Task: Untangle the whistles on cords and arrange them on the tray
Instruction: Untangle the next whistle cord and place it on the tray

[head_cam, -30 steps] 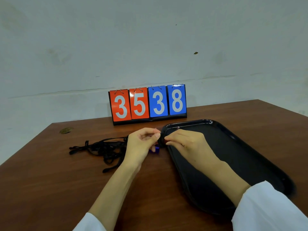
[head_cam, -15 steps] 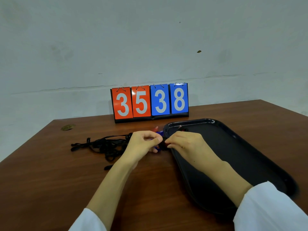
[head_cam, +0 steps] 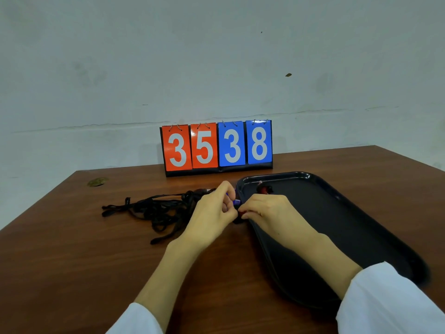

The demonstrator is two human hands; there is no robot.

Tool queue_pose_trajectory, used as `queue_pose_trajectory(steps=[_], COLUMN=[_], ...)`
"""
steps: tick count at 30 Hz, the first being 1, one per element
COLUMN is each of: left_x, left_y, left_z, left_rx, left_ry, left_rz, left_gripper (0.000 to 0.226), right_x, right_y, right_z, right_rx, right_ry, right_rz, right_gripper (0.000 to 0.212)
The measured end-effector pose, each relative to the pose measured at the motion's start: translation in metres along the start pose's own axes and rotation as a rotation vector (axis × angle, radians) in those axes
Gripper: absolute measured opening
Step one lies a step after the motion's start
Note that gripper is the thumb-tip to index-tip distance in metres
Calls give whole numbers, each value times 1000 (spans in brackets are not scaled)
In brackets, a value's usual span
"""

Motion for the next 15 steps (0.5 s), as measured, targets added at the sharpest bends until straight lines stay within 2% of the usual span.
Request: queue_pose_trajectory(steps=[3,5,7,10,12,15], left_x=[1,0,1,2,2,3], left_y=[-9,-5,-4,-6,-9,-11], left_z=[20,27,24,11,6,8], left_rx=[-472,-656,-540,-269,-213,-224], left_ry=[-261,-330,-268,-112,-77,-79], left_rz=[-104,-61,-21,-34,-39,-22], left_gripper=[16,13,7,21,28,22], right_x=[1,0,0,-2,-2,-2], right_y=[-6,-8,-7,-7,-9,-11], right_z=[-1,0,1,-3,-5,-6], right_rx=[30,26,18,23,33,30], right_ry=[30,21,15,44,58,63], right_rz=[-61,-67,-56,-60,-70,-79], right_gripper=[18,19,19,17,17,18])
Point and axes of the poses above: each hand's wrist, its own x-axis towards the middle knuckle, its own y-axis out of the palm, z = x × y, the point moved 7 cm from there along x, towards the middle knuckle, and after that the axes turned 3 degrees about z, right-handed, at the moved point
